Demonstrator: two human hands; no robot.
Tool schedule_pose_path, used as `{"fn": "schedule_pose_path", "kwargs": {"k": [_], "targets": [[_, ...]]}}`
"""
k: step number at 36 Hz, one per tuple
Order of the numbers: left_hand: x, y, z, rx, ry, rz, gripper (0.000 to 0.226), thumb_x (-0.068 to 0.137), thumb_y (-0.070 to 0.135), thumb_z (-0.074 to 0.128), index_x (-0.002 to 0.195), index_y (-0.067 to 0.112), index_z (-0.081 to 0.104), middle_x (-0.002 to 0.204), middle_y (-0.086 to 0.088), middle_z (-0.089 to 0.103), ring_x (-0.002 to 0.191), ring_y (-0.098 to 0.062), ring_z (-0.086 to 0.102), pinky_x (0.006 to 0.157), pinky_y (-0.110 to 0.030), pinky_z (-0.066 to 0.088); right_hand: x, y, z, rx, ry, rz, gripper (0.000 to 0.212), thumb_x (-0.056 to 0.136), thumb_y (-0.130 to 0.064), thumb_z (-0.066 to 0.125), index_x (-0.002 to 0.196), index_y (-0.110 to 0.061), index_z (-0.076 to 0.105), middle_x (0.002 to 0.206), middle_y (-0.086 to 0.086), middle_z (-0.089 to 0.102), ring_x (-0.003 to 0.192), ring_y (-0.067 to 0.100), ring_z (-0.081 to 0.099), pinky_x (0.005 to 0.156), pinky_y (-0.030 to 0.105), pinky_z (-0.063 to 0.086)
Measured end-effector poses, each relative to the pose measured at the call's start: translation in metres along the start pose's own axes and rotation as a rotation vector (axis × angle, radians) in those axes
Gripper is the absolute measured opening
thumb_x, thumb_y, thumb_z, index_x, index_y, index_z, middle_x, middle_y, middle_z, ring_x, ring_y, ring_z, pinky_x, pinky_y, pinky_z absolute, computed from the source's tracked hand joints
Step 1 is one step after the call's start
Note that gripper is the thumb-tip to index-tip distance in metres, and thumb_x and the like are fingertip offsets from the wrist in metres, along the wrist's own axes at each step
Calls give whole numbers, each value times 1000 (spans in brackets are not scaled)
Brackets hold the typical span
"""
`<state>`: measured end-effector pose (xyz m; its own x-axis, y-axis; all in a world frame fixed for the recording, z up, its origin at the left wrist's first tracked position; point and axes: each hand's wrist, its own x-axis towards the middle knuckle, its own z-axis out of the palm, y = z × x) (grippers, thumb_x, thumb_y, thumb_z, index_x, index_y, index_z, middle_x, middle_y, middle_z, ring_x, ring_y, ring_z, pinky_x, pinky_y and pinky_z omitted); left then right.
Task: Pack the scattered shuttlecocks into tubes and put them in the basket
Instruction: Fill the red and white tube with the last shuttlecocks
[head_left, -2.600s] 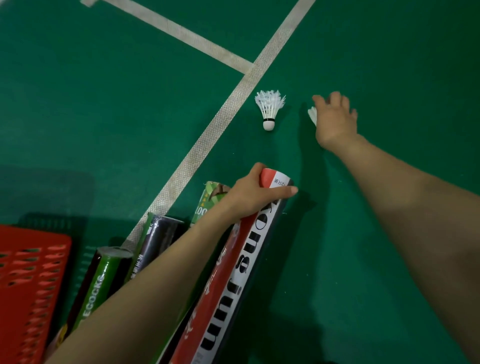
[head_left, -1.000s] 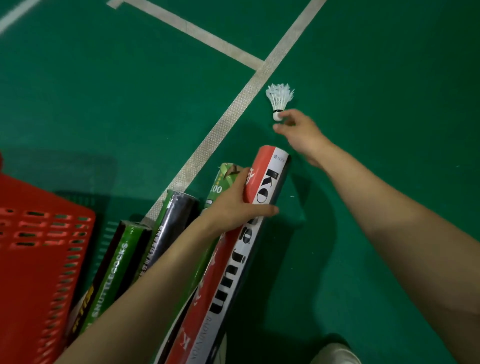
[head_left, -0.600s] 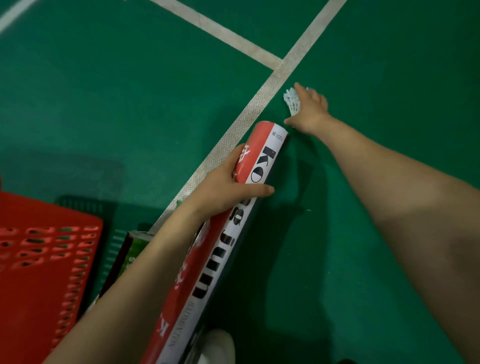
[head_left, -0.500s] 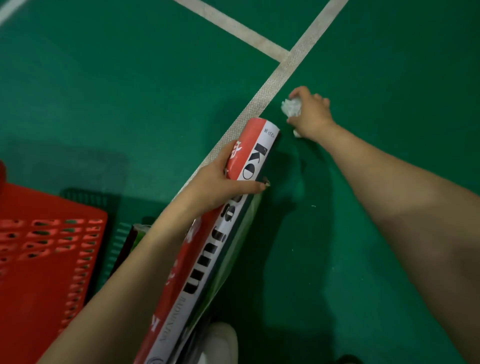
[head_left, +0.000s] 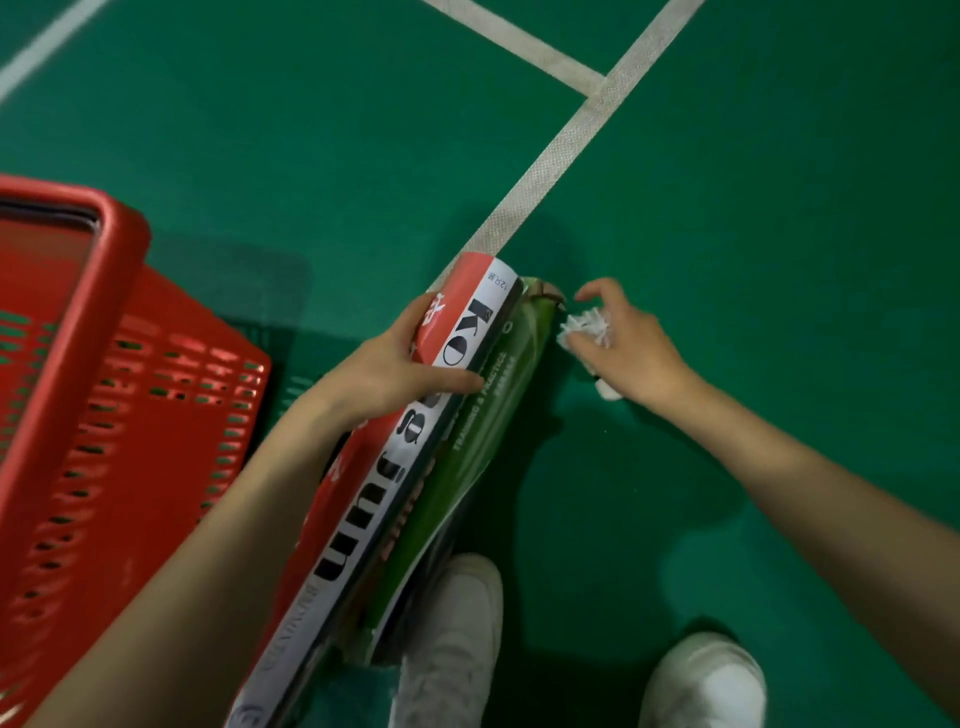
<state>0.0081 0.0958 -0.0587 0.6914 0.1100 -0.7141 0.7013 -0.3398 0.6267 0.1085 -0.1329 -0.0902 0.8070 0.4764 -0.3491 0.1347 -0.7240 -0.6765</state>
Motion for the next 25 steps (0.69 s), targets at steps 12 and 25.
{"fn": "schedule_pose_path", "kwargs": {"k": [12,25], "targets": [[-54,-36,14,-12,-170,-132,78,82,18,74,139,38,25,96,5,63,72,-11,68,53,-21,54,-64,-31,88,725,-440,653,19,90,-35,61,86,-17,58,74,3,62,56,11,56,44,15,44],[-3,18,47,-139,-393,37,78,75,19,78,137,27,31,114,-11,62,94,-28,70,78,-39,57,-21,-4,39,951,-54,620,20,98,-11,43,86,-12,58,86,6,63,59,11,60,50,22,48]]}}
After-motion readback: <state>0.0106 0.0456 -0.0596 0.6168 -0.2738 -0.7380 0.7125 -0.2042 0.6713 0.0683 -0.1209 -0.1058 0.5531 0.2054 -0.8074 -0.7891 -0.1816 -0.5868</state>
